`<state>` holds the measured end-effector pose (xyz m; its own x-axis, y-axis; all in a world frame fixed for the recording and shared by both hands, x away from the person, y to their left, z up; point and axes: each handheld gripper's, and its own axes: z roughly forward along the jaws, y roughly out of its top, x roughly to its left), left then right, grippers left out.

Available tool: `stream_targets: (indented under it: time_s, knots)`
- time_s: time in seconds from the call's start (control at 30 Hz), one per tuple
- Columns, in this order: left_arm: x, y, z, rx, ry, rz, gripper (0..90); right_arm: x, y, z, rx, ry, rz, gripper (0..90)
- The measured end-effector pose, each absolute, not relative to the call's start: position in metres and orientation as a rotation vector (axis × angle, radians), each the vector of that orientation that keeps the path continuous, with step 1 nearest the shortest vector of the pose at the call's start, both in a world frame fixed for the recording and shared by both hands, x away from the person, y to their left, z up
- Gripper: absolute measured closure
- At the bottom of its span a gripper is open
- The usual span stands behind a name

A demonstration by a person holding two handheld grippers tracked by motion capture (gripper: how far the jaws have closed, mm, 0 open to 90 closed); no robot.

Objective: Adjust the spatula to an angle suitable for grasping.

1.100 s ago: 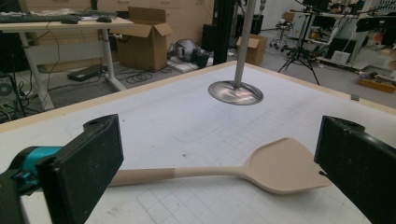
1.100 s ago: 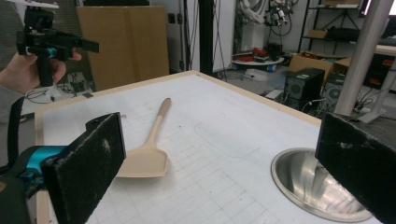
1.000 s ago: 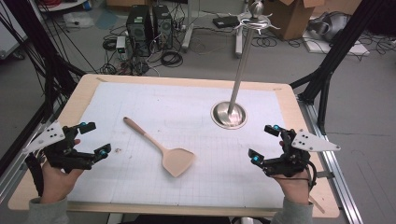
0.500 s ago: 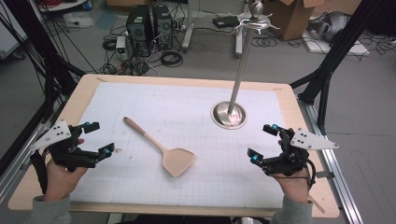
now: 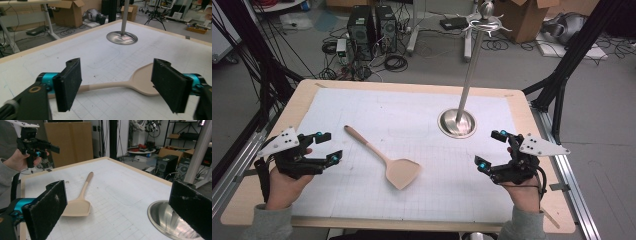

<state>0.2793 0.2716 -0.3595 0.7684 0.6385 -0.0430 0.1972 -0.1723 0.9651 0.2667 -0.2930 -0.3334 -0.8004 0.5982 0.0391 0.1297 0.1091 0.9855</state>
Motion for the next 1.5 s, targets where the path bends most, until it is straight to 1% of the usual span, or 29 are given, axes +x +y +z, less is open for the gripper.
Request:
stream_targets:
  time_s: [0.03, 0.07, 0.1, 0.17, 0.3, 0.33, 0.37, 0.4, 0.43, 0.47, 0.5, 0.53, 0.67, 0.73, 0.8, 0.87, 0.9, 0.93, 0.97, 1.5]
  knots:
    - [0.281, 0.272, -0.360, 1.737, 0.669, 0.436, 29.8, 0.267, -0.293, -0.334, 0.711, 2.024, 1.737, 0.7]
    - [0.282, 0.272, -0.361, 1.746, 0.671, 0.423, 29.8, 0.267, -0.293, -0.334, 0.711, 2.024, 1.737, 0.7]
    - [0.283, 0.271, -0.362, 1.745, 0.686, 0.410, 32.3, 0.269, -0.293, -0.334, 0.719, 2.029, 1.727, 0.7]
    - [0.287, 0.271, -0.363, 1.765, 0.709, 0.380, 32.9, 0.270, -0.292, -0.335, 0.725, 2.033, 1.722, 0.7]
    - [0.288, 0.268, -0.365, 1.795, 0.735, 0.345, 43.4, 0.268, -0.292, -0.335, 0.725, 2.037, 1.713, 0.7]
    - [0.288, 0.268, -0.365, 1.802, 0.732, 0.336, 43.4, 0.268, -0.292, -0.335, 0.724, 2.037, 1.713, 0.7]
    - [0.288, 0.267, -0.365, 1.808, 0.723, 0.326, 48.1, 0.266, -0.293, -0.334, 0.721, 2.033, 1.716, 0.7]
    - [0.289, 0.266, -0.366, 1.812, 0.719, 0.327, 48.1, 0.266, -0.293, -0.334, 0.721, 2.033, 1.716, 0.7]
    - [0.289, 0.265, -0.366, 1.819, 0.716, 0.324, 54.3, 0.265, -0.294, -0.334, 0.717, 2.027, 1.717, 0.7]
    - [0.289, 0.264, -0.367, 1.821, 0.712, 0.324, 54.3, 0.265, -0.294, -0.334, 0.717, 2.027, 1.717, 0.7]
    - [0.290, 0.264, -0.368, 1.820, 0.705, 0.322, 56.7, 0.264, -0.294, -0.334, 0.723, 2.028, 1.717, 0.7]
    - [0.290, 0.263, -0.369, 1.817, 0.707, 0.322, 61.6, 0.264, -0.296, -0.334, 0.718, 2.020, 1.722, 0.7]
    - [0.292, 0.260, -0.373, 1.840, 0.703, 0.335, 66.7, 0.263, -0.298, -0.334, 0.723, 2.014, 1.723, 0.7]
    - [0.294, 0.258, -0.375, 1.854, 0.706, 0.340, 72.0, 0.263, -0.298, -0.335, 0.728, 2.019, 1.721, 0.7]
    - [0.296, 0.257, -0.378, 1.868, 0.715, 0.341, 73.7, 0.263, -0.297, -0.335, 0.727, 2.019, 1.718, 0.7]
    - [0.296, 0.255, -0.381, 1.871, 0.718, 0.360, 78.5, 0.263, -0.297, -0.335, 0.721, 2.021, 1.719, 0.7]
    - [0.297, 0.254, -0.382, 1.873, 0.720, 0.363, 82.8, 0.263, -0.296, -0.335, 0.726, 2.028, 1.717, 0.7]
    - [0.298, 0.254, -0.383, 1.877, 0.719, 0.361, 82.8, 0.263, -0.296, -0.335, 0.726, 2.028, 1.717, 0.7]
    - [0.298, 0.253, -0.384, 1.876, 0.719, 0.369, 87.9, 0.263, -0.296, -0.335, 0.724, 2.029, 1.714, 0.7]
    - [0.317, 0.246, -0.401, 1.920, 0.744, 0.396, 89.6, 0.262, -0.295, -0.336, 0.747, 2.029, 1.691, 0.7]
